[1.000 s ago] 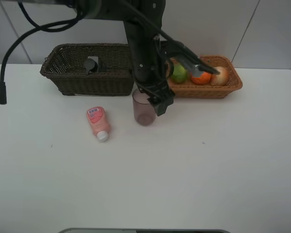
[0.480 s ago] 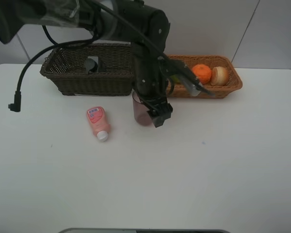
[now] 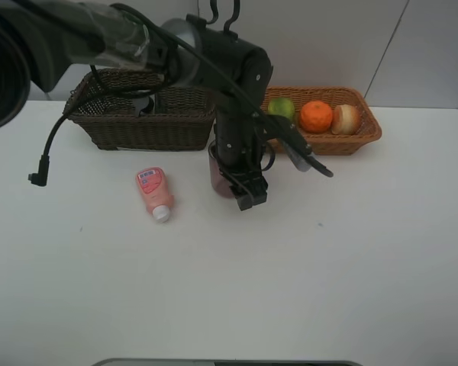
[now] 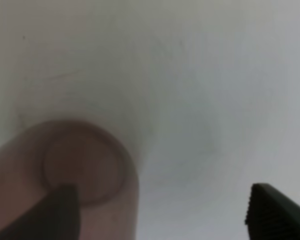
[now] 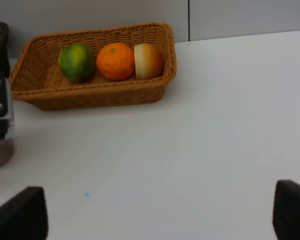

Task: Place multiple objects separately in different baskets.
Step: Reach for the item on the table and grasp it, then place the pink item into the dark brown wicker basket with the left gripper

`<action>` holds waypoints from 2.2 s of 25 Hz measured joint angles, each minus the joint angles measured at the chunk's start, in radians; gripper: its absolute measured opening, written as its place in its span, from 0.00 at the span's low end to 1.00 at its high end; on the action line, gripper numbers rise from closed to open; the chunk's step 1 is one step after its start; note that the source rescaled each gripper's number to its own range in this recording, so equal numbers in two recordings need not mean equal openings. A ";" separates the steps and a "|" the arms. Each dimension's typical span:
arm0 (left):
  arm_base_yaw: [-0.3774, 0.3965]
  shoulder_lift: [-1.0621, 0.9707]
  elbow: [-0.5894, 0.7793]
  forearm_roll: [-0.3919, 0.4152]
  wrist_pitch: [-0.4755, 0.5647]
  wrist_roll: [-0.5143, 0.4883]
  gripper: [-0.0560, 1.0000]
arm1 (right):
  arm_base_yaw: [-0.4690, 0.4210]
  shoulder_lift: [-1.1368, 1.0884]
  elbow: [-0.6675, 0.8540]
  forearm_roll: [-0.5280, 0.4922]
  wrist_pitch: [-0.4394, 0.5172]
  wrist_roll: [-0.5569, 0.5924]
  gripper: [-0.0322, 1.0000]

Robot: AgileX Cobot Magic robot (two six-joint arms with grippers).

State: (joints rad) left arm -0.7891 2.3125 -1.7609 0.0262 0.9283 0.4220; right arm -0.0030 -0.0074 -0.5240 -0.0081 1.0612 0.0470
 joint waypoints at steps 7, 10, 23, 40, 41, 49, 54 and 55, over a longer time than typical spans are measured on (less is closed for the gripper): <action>0.000 0.003 0.000 0.016 -0.007 0.000 0.05 | 0.000 0.000 0.000 0.000 0.000 0.000 1.00; 0.000 0.003 0.000 0.016 -0.007 0.000 0.05 | 0.000 0.000 0.000 0.000 0.000 0.000 1.00; 0.000 0.003 0.000 0.014 -0.022 0.000 0.05 | 0.000 0.000 0.000 0.000 0.000 0.000 1.00; 0.114 -0.293 0.000 0.003 -0.027 -0.410 0.05 | 0.000 0.000 0.000 0.000 0.000 0.000 1.00; 0.136 -0.308 0.000 0.007 -0.026 -0.440 0.05 | 0.000 0.000 0.000 0.000 0.000 0.000 1.00; 0.304 -0.410 0.000 0.063 -0.023 -0.595 0.05 | 0.000 0.000 0.000 0.000 0.000 0.000 1.00; 0.398 -0.417 0.000 0.084 -0.039 -0.606 0.05 | 0.000 0.000 0.000 0.000 0.000 0.000 1.00; 0.412 -0.414 0.000 0.090 -0.050 -0.606 0.05 | 0.000 0.000 0.000 0.000 0.000 0.001 1.00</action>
State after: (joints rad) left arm -0.3766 1.8980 -1.7609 0.1163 0.8779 -0.1840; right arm -0.0030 -0.0074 -0.5240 -0.0081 1.0612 0.0479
